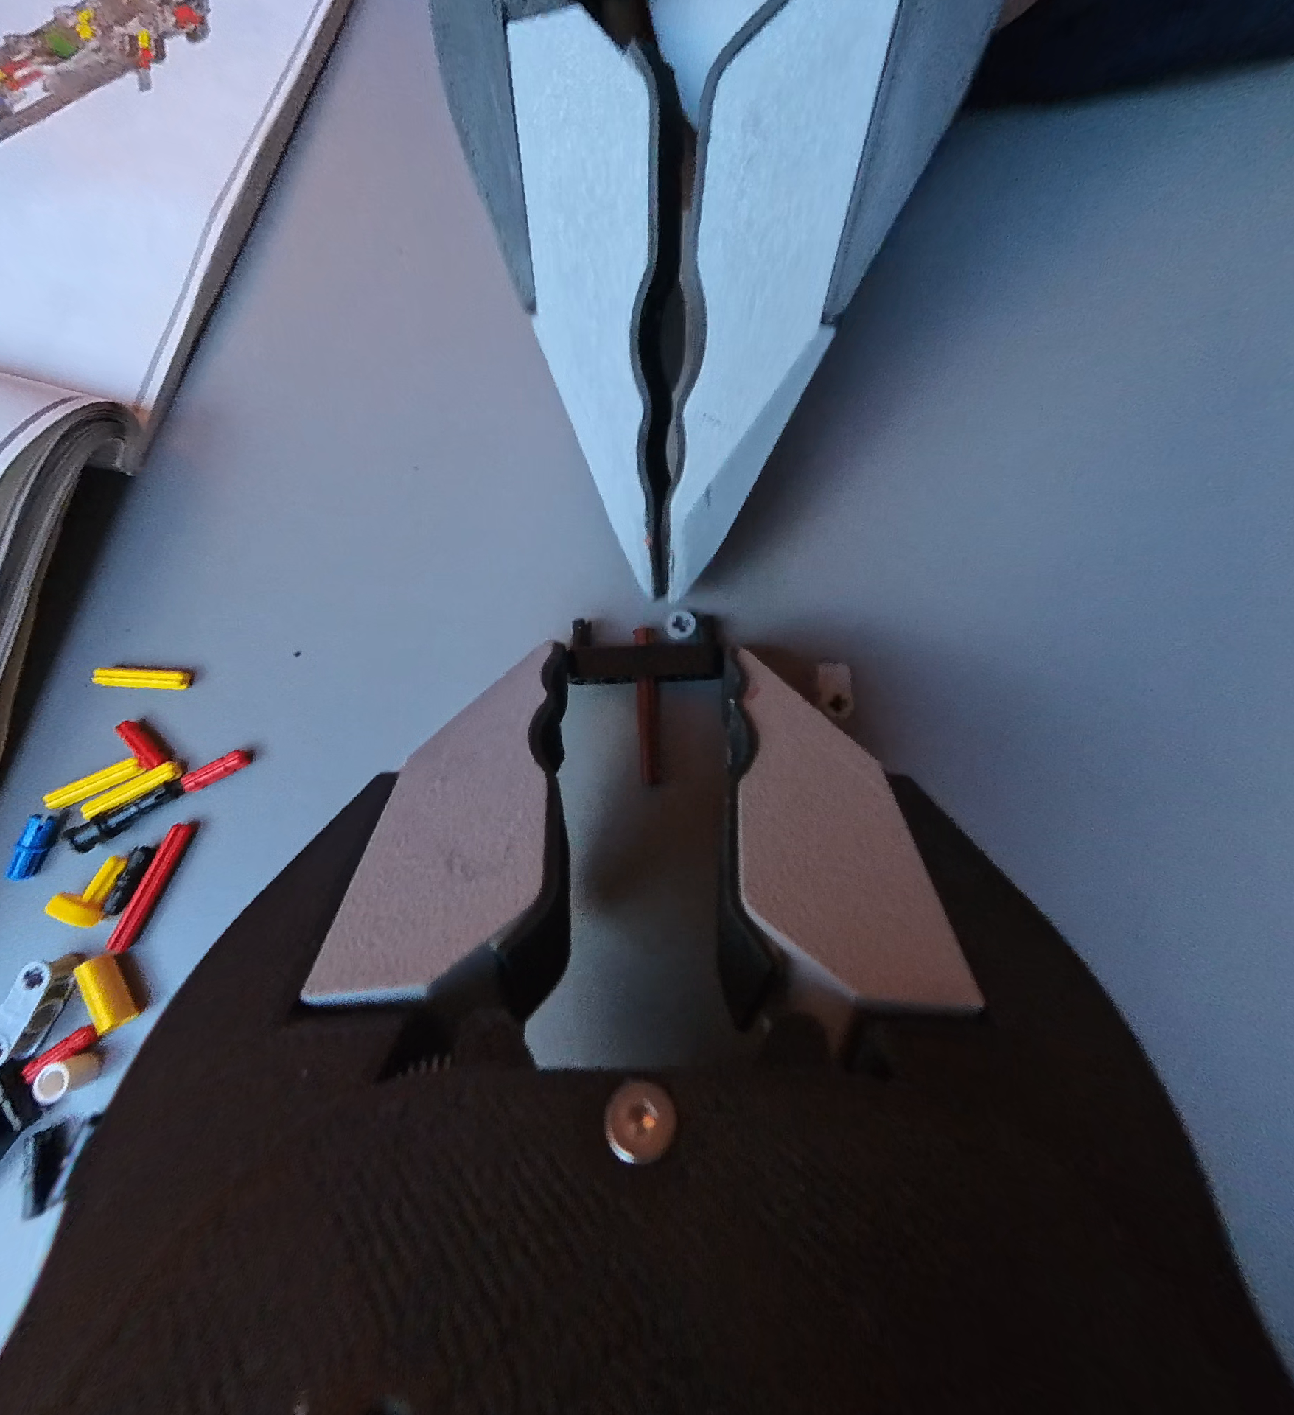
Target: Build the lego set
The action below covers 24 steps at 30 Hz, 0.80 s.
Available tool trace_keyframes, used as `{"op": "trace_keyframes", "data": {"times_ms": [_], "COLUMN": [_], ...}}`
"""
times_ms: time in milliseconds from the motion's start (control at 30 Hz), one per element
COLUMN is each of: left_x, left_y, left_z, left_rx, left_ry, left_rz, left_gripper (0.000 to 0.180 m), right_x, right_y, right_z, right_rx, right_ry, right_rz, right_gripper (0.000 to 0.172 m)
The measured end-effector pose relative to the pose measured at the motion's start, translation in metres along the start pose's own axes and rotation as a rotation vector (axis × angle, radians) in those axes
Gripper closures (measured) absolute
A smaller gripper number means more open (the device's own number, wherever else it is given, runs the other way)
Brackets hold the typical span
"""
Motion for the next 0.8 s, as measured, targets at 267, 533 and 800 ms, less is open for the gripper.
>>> {"op": "trace_keyframes", "data": {"times_ms": [267, 533, 800], "left_x": [0.01, 0.011, 0.014], "left_y": [0.019, 0.009, 0.027], "left_z": [0.009, 0.005, 0.004], "left_rx": [-0.022, 0.011, -0.015], "left_ry": [0.032, 0.014, 0.066], "left_rz": [-0.02, -0.017, -0.036], "left_gripper": [0.142, 0.142, 0.133], "right_x": [-0.001, -0.002, 0.004], "right_y": [0.002, -0.007, 0.009], "right_z": [0.005, 0.003, -0.005], "right_rx": [0.034, 0.181, 0.198], "right_ry": [0.028, 0.147, 0.108], "right_rz": [-0.013, 0.075, 0.058], "right_gripper": [0.158, 0.168, 0.15]}}
Point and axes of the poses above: each gripper's, where its closed fingertips meet, y back along the fingers, x out of its underside, z = x × y across the jaws, the point moved 9 cm from there along y, back along the fingers, and after that the axes turned 2 degrees about -y, right-handed, at the moved point
